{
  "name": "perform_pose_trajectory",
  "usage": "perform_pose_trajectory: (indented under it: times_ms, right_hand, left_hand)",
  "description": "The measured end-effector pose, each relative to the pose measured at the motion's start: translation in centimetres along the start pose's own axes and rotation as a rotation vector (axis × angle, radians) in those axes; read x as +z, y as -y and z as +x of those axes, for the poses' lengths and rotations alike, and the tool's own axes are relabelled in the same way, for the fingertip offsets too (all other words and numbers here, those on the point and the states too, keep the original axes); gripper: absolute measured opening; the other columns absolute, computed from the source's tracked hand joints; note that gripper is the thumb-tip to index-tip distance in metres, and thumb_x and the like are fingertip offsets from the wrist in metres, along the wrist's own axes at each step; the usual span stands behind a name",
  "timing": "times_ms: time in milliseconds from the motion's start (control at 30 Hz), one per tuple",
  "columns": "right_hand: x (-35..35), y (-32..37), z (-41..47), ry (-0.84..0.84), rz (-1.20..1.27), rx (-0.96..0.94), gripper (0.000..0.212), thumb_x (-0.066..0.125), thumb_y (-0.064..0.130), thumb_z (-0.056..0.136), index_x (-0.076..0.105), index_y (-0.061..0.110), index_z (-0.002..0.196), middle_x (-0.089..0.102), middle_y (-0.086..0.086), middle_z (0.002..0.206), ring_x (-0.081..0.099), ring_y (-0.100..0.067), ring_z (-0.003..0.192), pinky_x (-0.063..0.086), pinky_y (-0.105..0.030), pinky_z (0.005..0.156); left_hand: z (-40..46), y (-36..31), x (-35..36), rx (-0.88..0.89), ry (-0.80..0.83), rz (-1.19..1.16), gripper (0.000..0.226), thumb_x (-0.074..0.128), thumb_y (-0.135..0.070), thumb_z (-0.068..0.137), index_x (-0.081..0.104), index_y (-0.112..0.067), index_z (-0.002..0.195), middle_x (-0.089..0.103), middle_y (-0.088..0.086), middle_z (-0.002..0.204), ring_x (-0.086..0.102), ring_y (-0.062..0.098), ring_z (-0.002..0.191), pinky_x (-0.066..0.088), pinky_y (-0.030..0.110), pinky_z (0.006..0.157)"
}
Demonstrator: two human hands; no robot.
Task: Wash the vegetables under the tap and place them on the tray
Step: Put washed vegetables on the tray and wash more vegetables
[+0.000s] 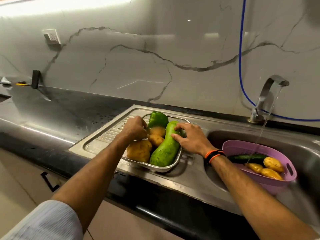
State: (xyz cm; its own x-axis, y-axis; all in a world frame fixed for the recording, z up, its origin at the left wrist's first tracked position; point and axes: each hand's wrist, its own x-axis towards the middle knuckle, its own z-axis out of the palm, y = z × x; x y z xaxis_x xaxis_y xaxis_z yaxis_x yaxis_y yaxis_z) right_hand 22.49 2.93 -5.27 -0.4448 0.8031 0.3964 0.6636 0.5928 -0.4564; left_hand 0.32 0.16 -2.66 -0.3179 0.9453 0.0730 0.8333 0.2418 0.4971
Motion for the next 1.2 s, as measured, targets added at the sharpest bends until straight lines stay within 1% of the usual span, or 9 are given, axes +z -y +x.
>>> perform_pose_trajectory:
  times_ms: [267,367,500,600,667,800,867,1000,1200]
  right_hand:
    - [-0.1,0.4,-0.2,0.005,0.014,0.036,0.035,0.068,0.036,0.089,0.067,0.014,0.116,0.065,-0.003,0.121,0.058,-0.019,0.11,0.035,-0.018,0.087]
    - [-0.4,0.6,-0.1,0.016,0.027,0.049,0.037,0.068,0.037,0.089,0.067,0.014,0.118,0.066,-0.002,0.123,0.059,-0.019,0.112,0.035,-0.018,0.088]
    - [-1.4,0.7,-0.2,-0.003,0.072,0.076,0.041,0.068,0.037,0.089,0.065,0.016,0.124,0.065,-0.001,0.126,0.059,-0.016,0.115,0.034,-0.015,0.087]
    - [-3.2,-0.3,-0.6,-0.025,0.057,0.087,0.039,0.07,0.036,0.088,0.066,0.018,0.122,0.067,-0.001,0.124,0.059,-0.016,0.116,0.034,-0.015,0.086]
    - [-4.5,-1.2,-1.0,-0.025,0.055,0.105,0.038,0.07,0.034,0.088,0.066,0.018,0.121,0.067,0.0,0.122,0.061,-0.014,0.114,0.036,-0.016,0.087]
    - [-7.6,-4.9,-2.9,-0.036,0.067,0.19,0.039,0.073,0.029,0.085,0.065,0.016,0.121,0.068,-0.001,0.118,0.063,-0.013,0.107,0.048,-0.026,0.095]
    - [-9.0,-7.3,-4.3,-0.056,0.059,0.242,0.037,0.074,0.027,0.084,0.066,0.016,0.119,0.07,-0.001,0.114,0.065,-0.013,0.103,0.049,-0.024,0.09]
    - [-11.4,-11.5,-7.3,-0.068,0.009,0.323,0.036,0.074,0.024,0.085,0.067,0.015,0.119,0.07,-0.001,0.113,0.064,-0.01,0.102,0.044,-0.019,0.086]
    - [-13.2,-18.1,-11.7,-0.044,-0.031,0.466,0.033,0.077,0.023,0.082,0.069,0.016,0.114,0.071,0.001,0.108,0.064,-0.008,0.095,0.05,-0.02,0.086]
  left_hand:
    - [-0.5,0.1,0.0,0.04,-0.003,0.088,0.027,0.07,-0.017,0.088,0.073,-0.01,0.113,0.072,0.011,0.11,0.065,0.023,0.094,0.056,0.034,0.076]
    - [-0.6,-0.5,-0.3,0.037,0.014,0.057,0.032,0.071,-0.014,0.086,0.07,-0.01,0.118,0.07,0.013,0.111,0.066,0.025,0.095,0.057,0.033,0.076]
    - [-0.6,-2.0,-0.7,0.075,-0.028,-0.028,0.05,0.08,-0.019,0.079,0.063,-0.011,0.126,0.065,0.011,0.123,0.061,0.023,0.108,0.046,0.027,0.078]
    - [-1.0,-4.7,-0.5,0.135,-0.053,-0.084,0.044,0.081,-0.023,0.079,0.067,-0.01,0.118,0.068,0.008,0.114,0.06,0.018,0.096,0.043,0.026,0.072]
    - [-1.3,-6.8,0.1,0.185,-0.082,-0.122,0.04,0.08,-0.023,0.08,0.07,-0.011,0.117,0.071,0.007,0.114,0.064,0.019,0.098,0.047,0.027,0.077]
    - [-2.2,-11.3,2.7,0.263,-0.072,-0.189,0.043,0.078,-0.023,0.083,0.068,-0.014,0.124,0.069,0.004,0.122,0.064,0.018,0.112,0.045,0.022,0.094]
    - [-2.5,-13.5,4.8,0.311,-0.032,-0.184,0.043,0.077,-0.024,0.083,0.067,-0.014,0.124,0.069,0.004,0.122,0.064,0.018,0.113,0.046,0.025,0.098]
    - [-3.0,-16.8,9.4,0.34,0.052,-0.166,0.044,0.078,-0.025,0.083,0.067,-0.014,0.124,0.069,0.004,0.122,0.065,0.018,0.111,0.048,0.027,0.097]
    - [-3.0,-21.0,16.9,0.346,0.194,-0.144,0.046,0.079,-0.025,0.082,0.066,-0.015,0.125,0.069,0.003,0.122,0.065,0.018,0.111,0.049,0.025,0.092]
